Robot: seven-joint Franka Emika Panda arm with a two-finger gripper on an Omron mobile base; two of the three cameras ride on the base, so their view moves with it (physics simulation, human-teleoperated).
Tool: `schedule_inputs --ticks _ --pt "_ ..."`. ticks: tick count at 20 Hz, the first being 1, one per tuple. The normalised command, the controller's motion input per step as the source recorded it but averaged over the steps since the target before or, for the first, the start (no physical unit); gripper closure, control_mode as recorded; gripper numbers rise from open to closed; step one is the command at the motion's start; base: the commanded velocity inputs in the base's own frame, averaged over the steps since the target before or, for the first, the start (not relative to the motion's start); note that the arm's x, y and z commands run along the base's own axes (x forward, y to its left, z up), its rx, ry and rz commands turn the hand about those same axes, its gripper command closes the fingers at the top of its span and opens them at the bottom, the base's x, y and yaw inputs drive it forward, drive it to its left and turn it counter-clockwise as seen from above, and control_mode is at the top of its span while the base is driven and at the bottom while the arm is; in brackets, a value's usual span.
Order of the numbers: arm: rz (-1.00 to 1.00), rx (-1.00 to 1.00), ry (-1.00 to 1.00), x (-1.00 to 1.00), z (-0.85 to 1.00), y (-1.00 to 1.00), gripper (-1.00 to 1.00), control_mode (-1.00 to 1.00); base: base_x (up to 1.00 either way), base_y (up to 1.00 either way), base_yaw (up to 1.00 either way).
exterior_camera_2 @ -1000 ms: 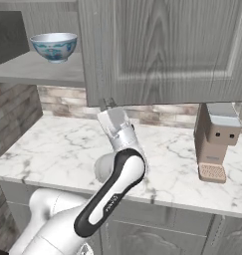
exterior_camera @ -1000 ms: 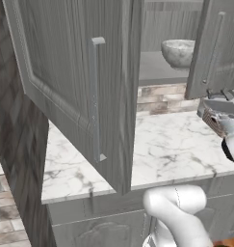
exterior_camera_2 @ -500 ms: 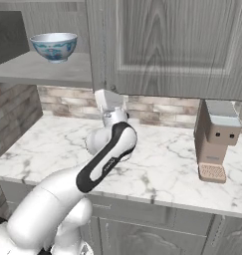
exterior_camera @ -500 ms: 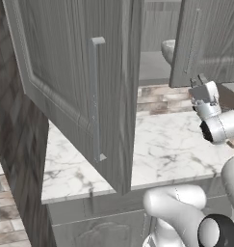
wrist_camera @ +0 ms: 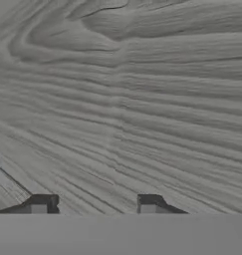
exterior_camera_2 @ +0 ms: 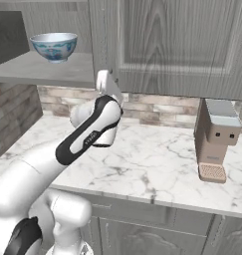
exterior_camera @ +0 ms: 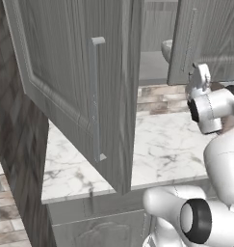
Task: Open the cabinet. Pick the bowls from the counter and place them in the cabinet. Then close the cabinet.
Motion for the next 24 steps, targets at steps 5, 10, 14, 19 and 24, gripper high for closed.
schedule_inputs --ticks 5,10,14,19,24 --pt "-0.06 0.23 0.28 0.47 0.24 -0.38 -1.0 -1.0 0.0 0.0 0.0" --pt "0.0 0.21 0.04 -0.22 0.07 -0.49 -1.0 -1.0 0.0 0.0 0.0" --pt "0.0 0.09 -0.17 -0.91 0.26 -0.3 -1.0 -1.0 0.0 0.0 0.0" --pt "0.0 0.04 -0.28 -1.0 0.15 -0.12 -1.0 -1.0 0.0 0.0 0.0" --pt "0.0 0.04 -0.19 -1.0 0.01 -0.13 -1.0 -1.0 0.0 0.0 0.0"
